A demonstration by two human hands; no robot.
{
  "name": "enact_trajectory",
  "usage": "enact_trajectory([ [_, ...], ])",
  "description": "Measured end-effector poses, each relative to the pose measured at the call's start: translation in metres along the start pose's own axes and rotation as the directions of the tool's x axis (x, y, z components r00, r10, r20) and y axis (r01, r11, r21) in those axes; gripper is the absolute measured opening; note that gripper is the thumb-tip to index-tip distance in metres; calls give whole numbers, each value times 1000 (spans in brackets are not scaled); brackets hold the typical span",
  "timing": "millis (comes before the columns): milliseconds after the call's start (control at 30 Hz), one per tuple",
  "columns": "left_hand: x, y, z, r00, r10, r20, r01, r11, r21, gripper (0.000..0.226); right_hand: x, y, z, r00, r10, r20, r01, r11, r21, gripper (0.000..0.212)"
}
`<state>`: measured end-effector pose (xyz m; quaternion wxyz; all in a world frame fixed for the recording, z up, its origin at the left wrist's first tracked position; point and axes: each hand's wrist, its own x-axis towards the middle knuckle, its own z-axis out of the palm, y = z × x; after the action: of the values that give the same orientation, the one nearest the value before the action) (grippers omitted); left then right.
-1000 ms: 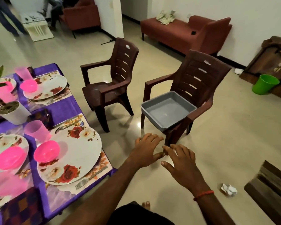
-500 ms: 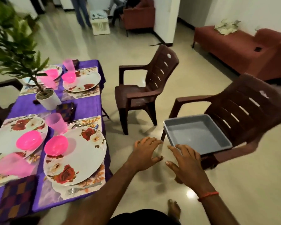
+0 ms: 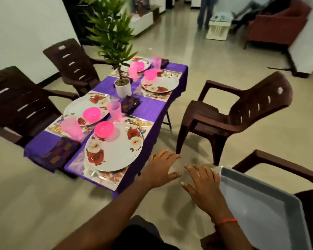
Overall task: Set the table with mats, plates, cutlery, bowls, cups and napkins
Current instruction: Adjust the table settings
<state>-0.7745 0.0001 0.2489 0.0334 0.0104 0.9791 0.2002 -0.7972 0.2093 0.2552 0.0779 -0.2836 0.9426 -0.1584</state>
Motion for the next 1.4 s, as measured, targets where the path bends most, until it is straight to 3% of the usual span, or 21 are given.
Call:
enact_trajectory([
  [333, -1, -51, -16, 936, -309, -171, 308, 951, -29, 68, 95, -23, -1, 951, -295, 94, 297, 955, -18, 79],
  [500, 1, -83, -21, 874, -443, -200, 438, 896, -73, 69, 143, -33, -4, 917, -370, 152, 383, 921, -67, 64],
  [700, 7, -114, -35, 828, -515, -221, 505, 857, -104, 66, 198, -51, 2, 879, -448, 163, 459, 888, -30, 73],
  [833, 5, -133, -39, 795, -566, -217, 552, 824, -126, 64, 228, -66, 11, 846, -495, 197, 512, 858, -40, 65],
  [1167, -4, -165, -30, 602, -775, -190, 751, 631, -195, 69, 317, -97, 22, 705, -640, 305, 670, 742, 9, 62],
  [1400, 22, -183, -21, 408, -888, -213, 838, 457, -300, 75, 389, -122, 40, 519, -750, 411, 810, 584, 43, 62],
])
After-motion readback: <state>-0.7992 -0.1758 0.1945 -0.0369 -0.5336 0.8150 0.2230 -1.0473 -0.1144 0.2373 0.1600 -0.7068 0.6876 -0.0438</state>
